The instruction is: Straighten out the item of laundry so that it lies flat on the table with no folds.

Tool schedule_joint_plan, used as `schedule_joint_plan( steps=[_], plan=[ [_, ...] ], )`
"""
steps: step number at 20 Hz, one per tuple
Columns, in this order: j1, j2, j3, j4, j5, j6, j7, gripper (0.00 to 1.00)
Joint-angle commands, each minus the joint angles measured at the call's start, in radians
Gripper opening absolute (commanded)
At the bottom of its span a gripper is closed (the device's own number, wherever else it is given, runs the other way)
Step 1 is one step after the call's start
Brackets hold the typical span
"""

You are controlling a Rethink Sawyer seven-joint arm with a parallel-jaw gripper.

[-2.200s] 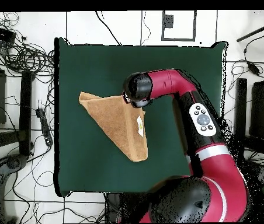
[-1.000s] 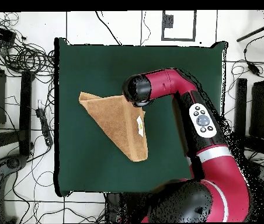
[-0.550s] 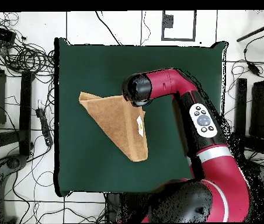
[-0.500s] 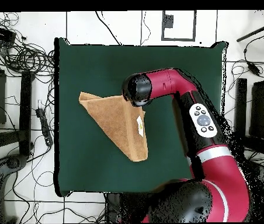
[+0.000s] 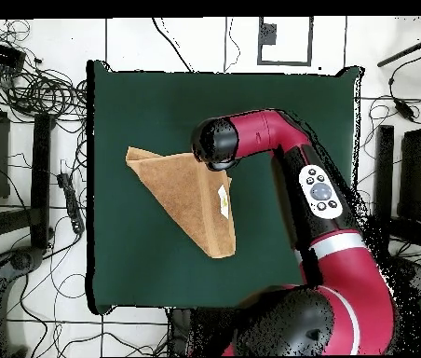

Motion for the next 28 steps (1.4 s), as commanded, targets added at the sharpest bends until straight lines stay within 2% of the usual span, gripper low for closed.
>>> schedule_joint_plan(
  steps=[1, 12, 15, 20, 28],
  plan=[
    [0.062, 0.029, 0.015, 0.034, 0.013, 0.162, -0.263, 1.0],
    [0.075, 0.022, 0.017, 0.008, -0.033, 0.233, -0.346, 1.0],
    [0.064, 0.028, 0.028, 0.018, -0.056, 0.175, -0.355, 1.0],
    [0.033, 0.036, 0.051, 0.061, -0.12, -0.003, -0.373, 1.0],
    [0.041, 0.066, 0.055, 0.045, -0.179, -0.101, -0.349, 1.0]
  ],
)
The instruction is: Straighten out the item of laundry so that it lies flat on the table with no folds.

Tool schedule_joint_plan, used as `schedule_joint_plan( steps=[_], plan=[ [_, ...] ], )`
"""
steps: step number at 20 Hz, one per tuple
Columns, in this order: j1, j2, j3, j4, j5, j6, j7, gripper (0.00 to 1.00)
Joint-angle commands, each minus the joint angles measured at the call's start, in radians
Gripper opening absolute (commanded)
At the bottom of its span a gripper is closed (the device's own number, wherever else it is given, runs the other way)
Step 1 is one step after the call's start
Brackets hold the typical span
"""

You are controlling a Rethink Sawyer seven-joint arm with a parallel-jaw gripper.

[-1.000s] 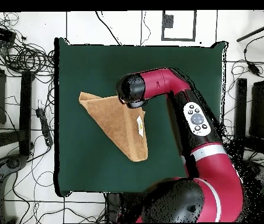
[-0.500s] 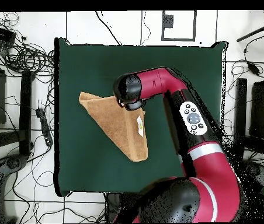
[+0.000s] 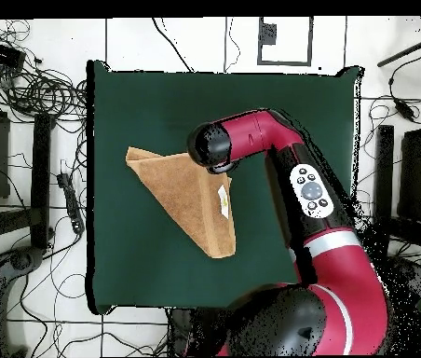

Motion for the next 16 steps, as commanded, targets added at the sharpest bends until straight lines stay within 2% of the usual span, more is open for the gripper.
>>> schedule_joint_plan(
  steps=[1, 6, 11, 16],
  plan=[
    [0.029, 0.066, 0.053, 0.041, -0.071, -0.093, -0.343, 1.0],
    [0.049, 0.092, 0.05, -0.009, -0.059, -0.029, -0.355, 1.0],
    [0.079, 0.08, 0.034, -0.027, -0.02, 0.07, -0.317, 1.0],
    [0.093, 0.079, 0.035, -0.055, -0.007, 0.141, -0.339, 1.0]
  ],
)
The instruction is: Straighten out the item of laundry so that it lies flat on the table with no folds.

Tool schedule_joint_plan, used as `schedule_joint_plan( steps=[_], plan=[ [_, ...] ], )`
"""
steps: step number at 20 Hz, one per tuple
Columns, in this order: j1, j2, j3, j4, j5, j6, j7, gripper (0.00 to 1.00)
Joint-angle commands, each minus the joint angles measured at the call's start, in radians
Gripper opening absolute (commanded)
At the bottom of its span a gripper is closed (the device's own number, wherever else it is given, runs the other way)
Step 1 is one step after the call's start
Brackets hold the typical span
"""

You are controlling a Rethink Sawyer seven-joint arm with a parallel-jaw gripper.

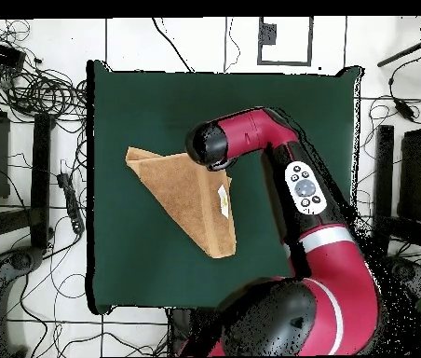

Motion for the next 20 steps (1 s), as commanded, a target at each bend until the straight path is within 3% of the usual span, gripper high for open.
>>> schedule_joint_plan(
  steps=[1, 6, 20],
  plan=[
    [0.075, 0.046, 0.036, -0.015, 0.024, 0.155, -0.341, 1.0],
    [0.088, 0.045, 0.042, -0.052, 0.041, 0.215, -0.344, 1.0],
    [0.047, -0.057, 0.051, 0.005, 0.084, 0.265, -0.375, 1.0]
  ],
)
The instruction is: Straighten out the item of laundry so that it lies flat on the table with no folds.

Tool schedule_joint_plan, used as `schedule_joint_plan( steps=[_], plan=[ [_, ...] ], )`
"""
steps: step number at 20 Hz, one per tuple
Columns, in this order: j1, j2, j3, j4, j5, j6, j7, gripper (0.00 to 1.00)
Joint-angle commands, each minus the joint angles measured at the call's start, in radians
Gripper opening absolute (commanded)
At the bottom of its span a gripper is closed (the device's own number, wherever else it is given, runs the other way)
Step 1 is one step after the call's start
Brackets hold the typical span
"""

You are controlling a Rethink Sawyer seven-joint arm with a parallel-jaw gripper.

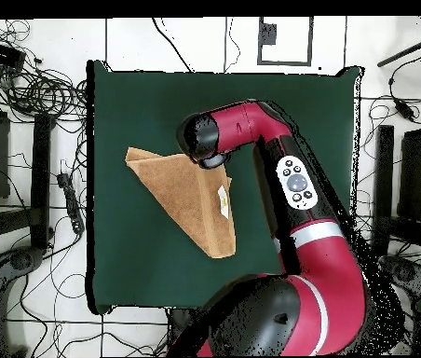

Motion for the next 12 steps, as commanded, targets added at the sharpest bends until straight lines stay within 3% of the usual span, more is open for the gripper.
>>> schedule_joint_plan(
  steps=[1, 12],
  plan=[
    [0.013, -0.069, 0.05, 0.059, 0.036, 0.121, -0.385, 1.0],
    [-0.016, -0.066, 0.025, 0.142, 0.003, 0.051, -0.432, 1.0]
  ],
)
